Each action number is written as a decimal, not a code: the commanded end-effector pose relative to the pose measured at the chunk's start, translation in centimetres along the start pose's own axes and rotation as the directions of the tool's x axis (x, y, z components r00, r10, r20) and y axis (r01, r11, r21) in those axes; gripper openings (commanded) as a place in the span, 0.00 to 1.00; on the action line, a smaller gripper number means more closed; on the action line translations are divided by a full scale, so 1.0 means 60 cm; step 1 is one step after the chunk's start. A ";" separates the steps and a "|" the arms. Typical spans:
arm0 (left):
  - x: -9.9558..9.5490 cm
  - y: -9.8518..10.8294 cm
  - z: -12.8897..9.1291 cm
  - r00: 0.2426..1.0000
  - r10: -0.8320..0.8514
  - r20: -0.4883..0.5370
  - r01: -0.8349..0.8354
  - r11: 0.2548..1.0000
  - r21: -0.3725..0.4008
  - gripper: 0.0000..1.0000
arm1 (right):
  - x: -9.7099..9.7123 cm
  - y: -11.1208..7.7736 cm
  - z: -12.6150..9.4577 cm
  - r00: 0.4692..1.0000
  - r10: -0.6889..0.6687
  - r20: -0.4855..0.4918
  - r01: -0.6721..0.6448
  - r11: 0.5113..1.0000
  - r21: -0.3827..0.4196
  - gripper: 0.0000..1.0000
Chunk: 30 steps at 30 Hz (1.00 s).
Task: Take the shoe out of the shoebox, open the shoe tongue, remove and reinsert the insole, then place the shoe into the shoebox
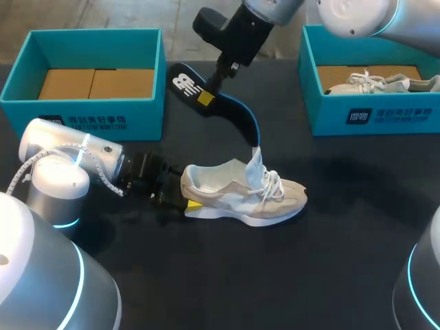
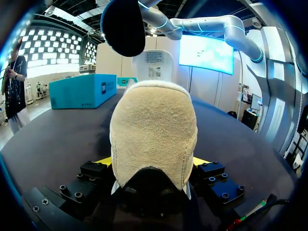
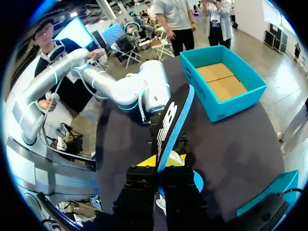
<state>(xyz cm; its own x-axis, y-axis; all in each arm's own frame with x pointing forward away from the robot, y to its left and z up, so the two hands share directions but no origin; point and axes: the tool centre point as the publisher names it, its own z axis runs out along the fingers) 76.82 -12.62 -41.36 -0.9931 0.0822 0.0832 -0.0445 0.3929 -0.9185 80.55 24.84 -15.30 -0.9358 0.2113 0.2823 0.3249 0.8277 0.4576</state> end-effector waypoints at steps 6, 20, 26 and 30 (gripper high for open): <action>0.000 0.003 0.000 1.000 -0.001 0.001 0.001 1.000 -0.001 0.00 | 0.001 -0.002 0.000 1.000 0.000 0.003 0.000 1.000 -0.002 0.00; 0.000 0.003 0.000 1.000 -0.001 0.001 0.001 1.000 -0.001 0.00 | 0.005 0.062 -0.048 0.991 -0.085 -0.104 0.057 0.967 -0.248 0.00; 0.000 0.003 0.000 1.000 -0.001 0.001 0.001 1.000 -0.001 0.00 | 0.011 0.083 -0.064 0.985 -0.115 -0.132 0.056 0.922 -0.383 0.00; 0.000 0.003 0.000 1.000 -0.001 0.001 0.001 1.000 -0.001 0.00 | 0.014 0.096 -0.075 0.980 -0.132 -0.148 0.056 0.899 -0.434 0.00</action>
<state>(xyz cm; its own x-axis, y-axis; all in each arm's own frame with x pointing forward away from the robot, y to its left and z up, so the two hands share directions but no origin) 76.82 -12.62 -41.36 -0.9931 0.0822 0.0832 -0.0445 0.3929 -0.9185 82.44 27.75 -8.30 -0.9396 0.0249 0.3415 0.2906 0.5856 0.7567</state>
